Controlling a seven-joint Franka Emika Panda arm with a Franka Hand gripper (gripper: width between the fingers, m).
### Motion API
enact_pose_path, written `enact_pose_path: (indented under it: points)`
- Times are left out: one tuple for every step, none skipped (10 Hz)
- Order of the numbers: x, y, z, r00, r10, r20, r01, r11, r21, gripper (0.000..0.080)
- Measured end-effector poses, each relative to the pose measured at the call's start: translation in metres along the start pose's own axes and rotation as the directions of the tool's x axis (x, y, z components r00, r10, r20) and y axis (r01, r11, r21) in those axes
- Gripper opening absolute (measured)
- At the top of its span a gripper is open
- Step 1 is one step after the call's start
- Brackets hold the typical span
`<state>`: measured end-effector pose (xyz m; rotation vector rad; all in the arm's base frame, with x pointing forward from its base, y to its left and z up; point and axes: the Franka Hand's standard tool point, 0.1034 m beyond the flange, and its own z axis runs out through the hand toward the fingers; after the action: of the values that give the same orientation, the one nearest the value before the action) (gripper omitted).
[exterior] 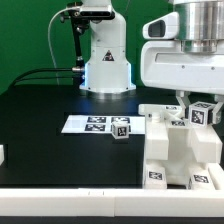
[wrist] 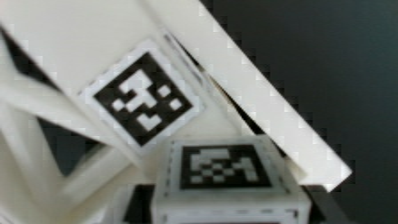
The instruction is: Assemble chair
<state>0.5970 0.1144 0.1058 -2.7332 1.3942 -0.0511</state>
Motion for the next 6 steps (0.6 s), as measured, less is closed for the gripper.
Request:
enact_pose_path:
  points:
    - [0.0007,0.0011,0.0002,0.990,0.138,0.007,-0.138,0.990,0.000,0.0262]
    - [0.0004,0.0014,0.0004,0.966,0.256,0.020,-0.256,0.967,0.003,0.0262]
    - [0.0000,0.0017,0.0005,0.918,0.395,0.036,-0.395,0.919,0.004,0.0264]
    - [-0.0005,0.0015,0.0006,0.867,0.497,0.042,-0.497,0.868,0.001,0.0264]
    - [-0.0007,0.0016,0.0007,0.800,0.598,0.045,-0.598,0.801,-0.002,0.0264]
    - [-0.0009,0.0015,0.0008,0.756,0.653,0.047,-0.654,0.757,-0.002,0.0264]
